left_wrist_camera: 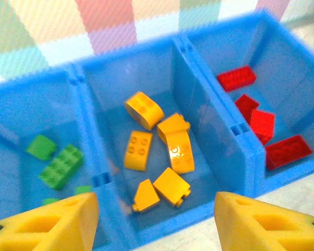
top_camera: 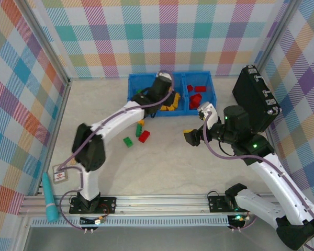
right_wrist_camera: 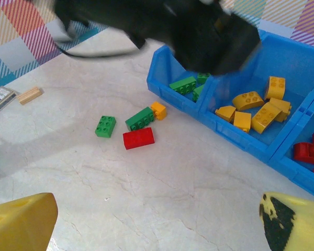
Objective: Sort the legos into containers by color
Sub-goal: Place the lego in the container, then pick up the lego from the center of the table.
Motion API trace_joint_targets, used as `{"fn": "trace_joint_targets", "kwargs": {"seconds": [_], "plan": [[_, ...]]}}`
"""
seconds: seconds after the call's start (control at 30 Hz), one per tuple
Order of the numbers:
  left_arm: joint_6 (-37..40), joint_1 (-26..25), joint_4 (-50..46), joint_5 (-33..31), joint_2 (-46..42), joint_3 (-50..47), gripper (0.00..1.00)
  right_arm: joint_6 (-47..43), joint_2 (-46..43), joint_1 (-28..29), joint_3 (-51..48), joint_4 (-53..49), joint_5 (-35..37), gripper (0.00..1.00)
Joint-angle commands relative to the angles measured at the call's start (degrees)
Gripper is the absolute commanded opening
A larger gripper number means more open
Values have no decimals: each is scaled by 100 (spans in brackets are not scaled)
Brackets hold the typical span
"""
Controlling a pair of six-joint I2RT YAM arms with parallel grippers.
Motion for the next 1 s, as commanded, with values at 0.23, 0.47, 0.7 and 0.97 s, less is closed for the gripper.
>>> {"fn": "trace_joint_targets", "kwargs": {"seconds": [0.23, 0.47, 0.7, 0.97], "plan": [[-1001, 287, -1652, -146, -1513, -1838, 57, 27, 170, 30, 203, 171, -171, 99], [-1475, 427, -1751, -3, -1437, -2387, 57, 81, 494, 27, 413, 112, -196, 99], [-1561, 604, -1548, 153, -945, -2453, 57, 81, 711, 30, 524, 57, -111, 99], [-1689, 755, -1339, 434, -345, -2322, 56, 81, 961, 30, 674, -102, -87, 99]]}}
